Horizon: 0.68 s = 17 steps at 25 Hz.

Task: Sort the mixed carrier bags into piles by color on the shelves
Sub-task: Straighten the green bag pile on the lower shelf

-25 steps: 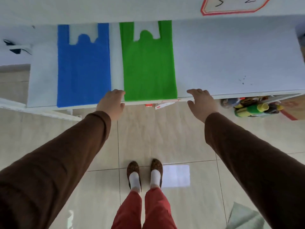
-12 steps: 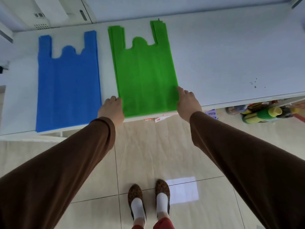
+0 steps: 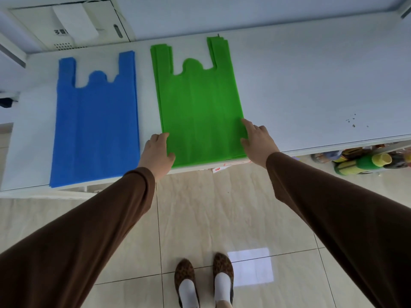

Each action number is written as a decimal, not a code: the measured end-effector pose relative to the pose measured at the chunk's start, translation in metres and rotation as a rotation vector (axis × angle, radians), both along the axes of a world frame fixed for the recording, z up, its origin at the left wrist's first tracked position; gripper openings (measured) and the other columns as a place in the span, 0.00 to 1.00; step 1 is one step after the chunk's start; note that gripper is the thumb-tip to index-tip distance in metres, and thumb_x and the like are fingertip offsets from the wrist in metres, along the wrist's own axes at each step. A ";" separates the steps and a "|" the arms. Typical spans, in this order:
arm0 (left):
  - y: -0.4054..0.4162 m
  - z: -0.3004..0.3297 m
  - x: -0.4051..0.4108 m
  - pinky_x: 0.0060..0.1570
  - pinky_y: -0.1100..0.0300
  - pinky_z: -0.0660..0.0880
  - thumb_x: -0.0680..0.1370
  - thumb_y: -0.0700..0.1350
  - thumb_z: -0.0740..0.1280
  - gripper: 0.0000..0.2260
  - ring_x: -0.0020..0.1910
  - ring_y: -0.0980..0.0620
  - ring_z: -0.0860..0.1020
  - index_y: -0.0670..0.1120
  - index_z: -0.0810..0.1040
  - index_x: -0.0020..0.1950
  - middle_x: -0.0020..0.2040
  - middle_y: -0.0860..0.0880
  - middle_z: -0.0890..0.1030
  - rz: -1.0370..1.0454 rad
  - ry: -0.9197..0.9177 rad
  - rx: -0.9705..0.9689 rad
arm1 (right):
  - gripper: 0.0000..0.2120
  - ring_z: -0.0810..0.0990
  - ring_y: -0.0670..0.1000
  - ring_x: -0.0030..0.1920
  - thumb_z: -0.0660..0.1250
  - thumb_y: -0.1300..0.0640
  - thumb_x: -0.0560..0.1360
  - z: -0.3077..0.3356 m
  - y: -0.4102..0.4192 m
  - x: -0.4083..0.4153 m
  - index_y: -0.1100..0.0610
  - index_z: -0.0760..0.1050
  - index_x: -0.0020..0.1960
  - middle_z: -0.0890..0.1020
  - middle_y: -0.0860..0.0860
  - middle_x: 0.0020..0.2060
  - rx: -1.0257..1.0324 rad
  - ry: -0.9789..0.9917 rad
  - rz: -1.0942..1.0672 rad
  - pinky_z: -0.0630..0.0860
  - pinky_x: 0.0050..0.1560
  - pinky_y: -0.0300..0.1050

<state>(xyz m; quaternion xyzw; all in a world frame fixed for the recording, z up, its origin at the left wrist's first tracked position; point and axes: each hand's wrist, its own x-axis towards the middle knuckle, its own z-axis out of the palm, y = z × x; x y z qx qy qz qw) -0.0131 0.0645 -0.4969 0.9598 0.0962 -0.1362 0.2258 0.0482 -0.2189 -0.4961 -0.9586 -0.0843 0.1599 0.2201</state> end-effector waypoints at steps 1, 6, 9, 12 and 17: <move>0.001 -0.002 0.001 0.69 0.48 0.66 0.78 0.42 0.64 0.28 0.69 0.41 0.67 0.43 0.58 0.76 0.71 0.40 0.67 0.021 -0.002 -0.023 | 0.29 0.67 0.60 0.66 0.57 0.61 0.78 0.000 -0.001 0.002 0.56 0.53 0.77 0.74 0.59 0.66 0.013 0.010 -0.008 0.69 0.64 0.55; 0.014 -0.002 0.049 0.62 0.42 0.73 0.77 0.39 0.63 0.28 0.64 0.38 0.73 0.46 0.58 0.76 0.72 0.40 0.67 0.263 0.037 -0.251 | 0.28 0.66 0.61 0.69 0.55 0.63 0.79 0.008 0.009 0.045 0.56 0.53 0.77 0.72 0.61 0.68 0.063 0.063 -0.138 0.68 0.67 0.58; 0.021 0.002 0.089 0.67 0.45 0.70 0.77 0.35 0.61 0.29 0.69 0.40 0.69 0.45 0.56 0.77 0.74 0.40 0.64 0.308 0.052 -0.250 | 0.29 0.66 0.61 0.69 0.54 0.67 0.77 0.013 0.016 0.081 0.56 0.53 0.77 0.72 0.61 0.67 0.002 0.066 -0.149 0.68 0.66 0.56; 0.028 0.002 0.124 0.64 0.48 0.72 0.78 0.33 0.59 0.29 0.68 0.40 0.70 0.45 0.55 0.78 0.74 0.40 0.65 0.370 0.053 -0.281 | 0.32 0.68 0.62 0.67 0.54 0.70 0.76 0.016 0.029 0.112 0.55 0.52 0.77 0.73 0.62 0.65 -0.005 0.075 -0.178 0.70 0.64 0.56; 0.026 -0.002 0.158 0.53 0.56 0.72 0.79 0.32 0.53 0.29 0.64 0.43 0.74 0.46 0.53 0.79 0.74 0.41 0.65 0.514 0.021 -0.405 | 0.34 0.70 0.63 0.65 0.54 0.72 0.75 0.013 0.054 0.134 0.56 0.49 0.78 0.71 0.65 0.65 0.109 0.111 -0.164 0.71 0.66 0.60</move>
